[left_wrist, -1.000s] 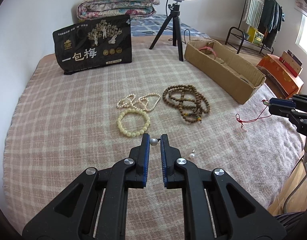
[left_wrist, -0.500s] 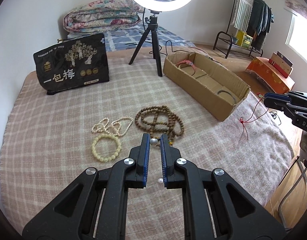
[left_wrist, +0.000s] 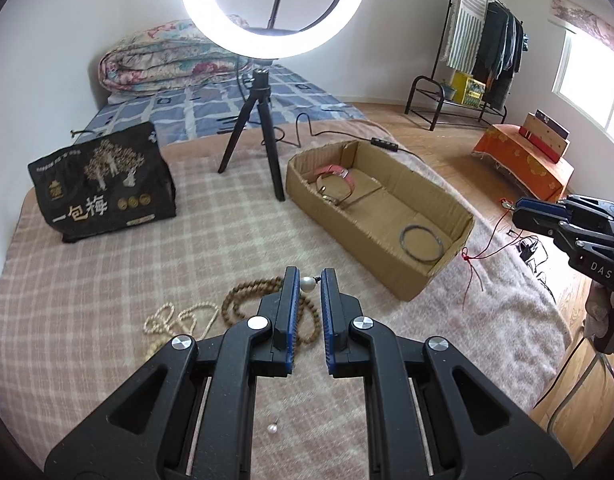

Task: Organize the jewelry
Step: 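Carry the pearl and jade pendant into the cardboard box and release them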

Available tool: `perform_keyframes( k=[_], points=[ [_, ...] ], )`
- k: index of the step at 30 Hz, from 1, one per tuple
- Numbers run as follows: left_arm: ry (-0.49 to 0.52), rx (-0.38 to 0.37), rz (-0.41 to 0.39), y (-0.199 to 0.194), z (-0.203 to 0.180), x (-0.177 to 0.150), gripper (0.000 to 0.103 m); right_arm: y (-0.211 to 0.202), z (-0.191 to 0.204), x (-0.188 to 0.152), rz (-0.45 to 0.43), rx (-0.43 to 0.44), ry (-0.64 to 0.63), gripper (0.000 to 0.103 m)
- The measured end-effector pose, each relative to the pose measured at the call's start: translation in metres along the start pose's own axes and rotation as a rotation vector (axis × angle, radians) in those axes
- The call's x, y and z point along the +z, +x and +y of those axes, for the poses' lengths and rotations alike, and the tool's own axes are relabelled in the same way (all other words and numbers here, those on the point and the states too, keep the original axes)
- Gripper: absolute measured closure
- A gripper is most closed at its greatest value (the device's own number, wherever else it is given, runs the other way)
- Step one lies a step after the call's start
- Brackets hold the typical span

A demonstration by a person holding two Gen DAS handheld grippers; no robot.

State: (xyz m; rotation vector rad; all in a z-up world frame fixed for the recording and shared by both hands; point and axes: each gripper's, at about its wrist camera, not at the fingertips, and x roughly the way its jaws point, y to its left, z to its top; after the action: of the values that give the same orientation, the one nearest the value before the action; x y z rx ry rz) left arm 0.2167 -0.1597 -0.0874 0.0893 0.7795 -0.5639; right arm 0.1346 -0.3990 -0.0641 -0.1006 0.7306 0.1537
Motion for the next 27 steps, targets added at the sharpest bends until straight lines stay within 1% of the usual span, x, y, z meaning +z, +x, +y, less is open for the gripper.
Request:
perform_keyframes(
  k=[11,19,27],
  points=[
    [0.016,-0.038,-0.025,0.024,-0.023,0.041,0.094,0.010,-0.022,0.019,-0.029,-0.033,0.010,0.087],
    [0.025,-0.055,-0.011,0.058,-0.038,0.061,0.094,0.032,-0.035,0.018,-0.009,-0.040,0.025,0.087],
    [0.025,-0.060,0.020,0.093,-0.047,0.069,0.094,0.057,-0.051,0.012,0.025,-0.052,0.043,0.087]
  ],
)
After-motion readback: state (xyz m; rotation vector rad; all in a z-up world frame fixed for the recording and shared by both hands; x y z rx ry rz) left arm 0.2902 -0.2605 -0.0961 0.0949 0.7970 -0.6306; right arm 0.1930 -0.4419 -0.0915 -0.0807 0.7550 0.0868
